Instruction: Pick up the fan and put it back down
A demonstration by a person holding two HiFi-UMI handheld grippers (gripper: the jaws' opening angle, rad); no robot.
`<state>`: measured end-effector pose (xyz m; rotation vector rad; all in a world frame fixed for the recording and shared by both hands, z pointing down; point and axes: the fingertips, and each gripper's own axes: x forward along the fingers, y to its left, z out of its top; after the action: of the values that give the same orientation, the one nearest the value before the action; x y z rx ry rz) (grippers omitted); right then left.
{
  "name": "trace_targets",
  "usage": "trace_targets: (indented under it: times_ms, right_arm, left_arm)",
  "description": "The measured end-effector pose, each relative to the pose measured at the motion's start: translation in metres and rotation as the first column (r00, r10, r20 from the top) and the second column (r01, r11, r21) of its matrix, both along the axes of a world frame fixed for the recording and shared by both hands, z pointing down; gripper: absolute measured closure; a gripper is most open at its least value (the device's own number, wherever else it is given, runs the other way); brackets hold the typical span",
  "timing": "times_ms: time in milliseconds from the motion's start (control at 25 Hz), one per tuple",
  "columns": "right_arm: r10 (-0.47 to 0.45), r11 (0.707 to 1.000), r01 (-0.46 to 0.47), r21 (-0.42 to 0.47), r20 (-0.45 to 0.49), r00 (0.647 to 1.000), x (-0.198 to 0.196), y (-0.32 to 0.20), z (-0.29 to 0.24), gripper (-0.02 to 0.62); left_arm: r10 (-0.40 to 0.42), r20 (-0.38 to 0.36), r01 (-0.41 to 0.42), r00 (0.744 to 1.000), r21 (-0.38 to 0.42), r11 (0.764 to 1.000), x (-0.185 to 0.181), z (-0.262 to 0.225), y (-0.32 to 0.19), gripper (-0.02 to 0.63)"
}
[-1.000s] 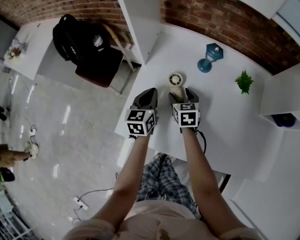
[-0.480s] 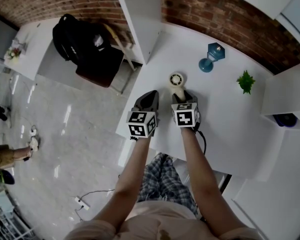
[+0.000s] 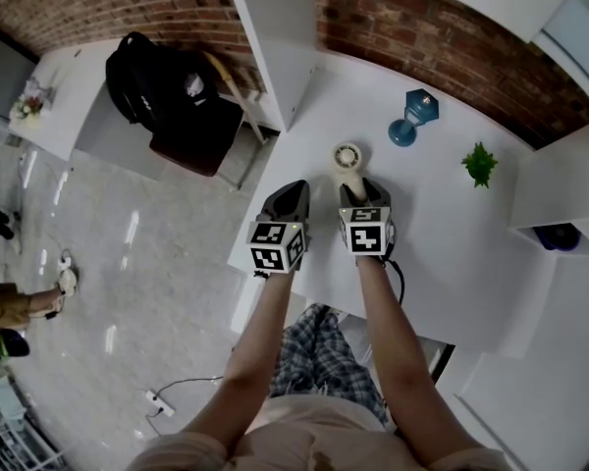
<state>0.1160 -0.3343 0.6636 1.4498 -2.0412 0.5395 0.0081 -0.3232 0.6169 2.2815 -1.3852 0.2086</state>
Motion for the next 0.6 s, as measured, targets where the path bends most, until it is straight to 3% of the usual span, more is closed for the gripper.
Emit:
trace_targets:
  times_ms: [320, 600]
  right_arm:
    - [0.021, 0.986, -0.032, 0.163, 0.066, 0.998, 0.015, 0.013, -0.064, 0.393]
    - [0.021, 0.934, -0.066, 0.351, 0.129, 0.991, 0.032, 0.042, -0.145, 0.393]
  left_arm:
    - [0.004, -0.001, -0.004, 1.000, 0.056, 0.998, 0.003, -0.034, 0.006, 0.578]
    - [0.030, -0.002, -0.029, 1.000, 0.155, 0.988, 0.011, -0.092, 0.020, 0.578]
